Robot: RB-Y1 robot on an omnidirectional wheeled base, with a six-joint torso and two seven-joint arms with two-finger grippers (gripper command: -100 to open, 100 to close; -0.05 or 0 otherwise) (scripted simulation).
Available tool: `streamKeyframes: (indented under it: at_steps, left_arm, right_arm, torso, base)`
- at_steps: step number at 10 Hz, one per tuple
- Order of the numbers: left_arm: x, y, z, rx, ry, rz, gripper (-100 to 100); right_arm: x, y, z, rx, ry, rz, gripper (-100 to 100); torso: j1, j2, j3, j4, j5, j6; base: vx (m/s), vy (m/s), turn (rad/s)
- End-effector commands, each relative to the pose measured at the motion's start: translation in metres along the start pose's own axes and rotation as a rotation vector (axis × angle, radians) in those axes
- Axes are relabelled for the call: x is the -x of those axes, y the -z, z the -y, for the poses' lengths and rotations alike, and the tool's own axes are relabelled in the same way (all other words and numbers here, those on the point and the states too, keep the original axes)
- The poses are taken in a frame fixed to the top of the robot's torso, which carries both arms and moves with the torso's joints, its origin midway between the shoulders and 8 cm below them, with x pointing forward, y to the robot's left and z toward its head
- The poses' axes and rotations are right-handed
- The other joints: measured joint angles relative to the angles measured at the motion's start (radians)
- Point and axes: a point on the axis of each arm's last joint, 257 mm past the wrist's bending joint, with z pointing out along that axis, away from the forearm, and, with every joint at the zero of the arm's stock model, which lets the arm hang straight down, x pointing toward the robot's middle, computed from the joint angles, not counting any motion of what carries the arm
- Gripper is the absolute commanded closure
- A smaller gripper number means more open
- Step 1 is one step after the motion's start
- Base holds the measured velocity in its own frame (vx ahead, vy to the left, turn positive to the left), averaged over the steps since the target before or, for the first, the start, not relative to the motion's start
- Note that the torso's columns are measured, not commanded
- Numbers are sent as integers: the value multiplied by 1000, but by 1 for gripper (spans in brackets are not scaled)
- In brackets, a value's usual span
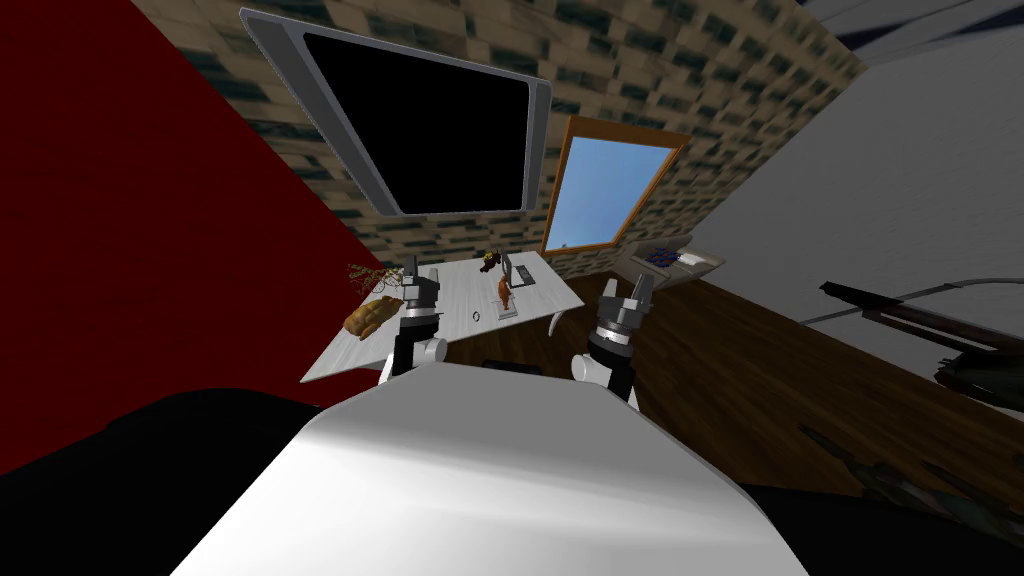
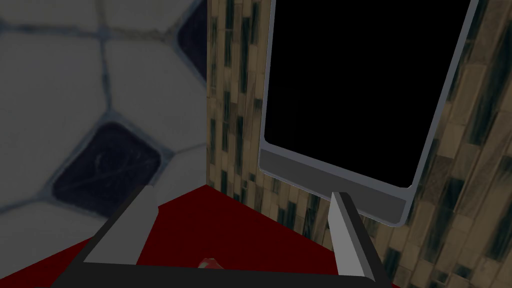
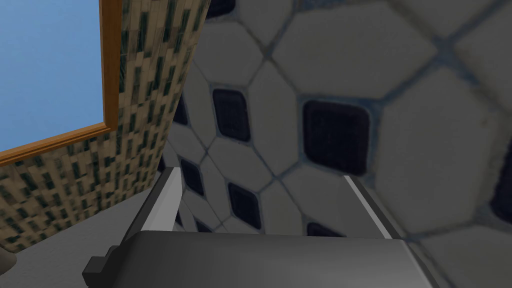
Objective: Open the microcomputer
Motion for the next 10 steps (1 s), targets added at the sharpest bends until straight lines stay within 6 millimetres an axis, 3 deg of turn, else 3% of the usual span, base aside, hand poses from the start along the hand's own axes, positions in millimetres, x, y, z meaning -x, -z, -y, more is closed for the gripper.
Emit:
streamKeyframes:
  at_steps: [1,9,10]
  left_arm:
    - [0,0,0,0,0,0,0]
    - [0,0,0,0,0,0,0]
    - [-3,-2,-1,3,-31,-40,-100]
  right_arm:
    - [0,0,0,0,0,0,0]
    - [0,0,0,0,0,0,0]
    - [0,0,0,0,0,0,0]
  torso:
    - [0,40,-82,41,0,0]
    - [0,618,-1234,617,0,0]
    - [0,691,-1382,691,0,0]
  base:
    - [0,0,0]
    - [0,0,0]
    - [9,-8,-41]
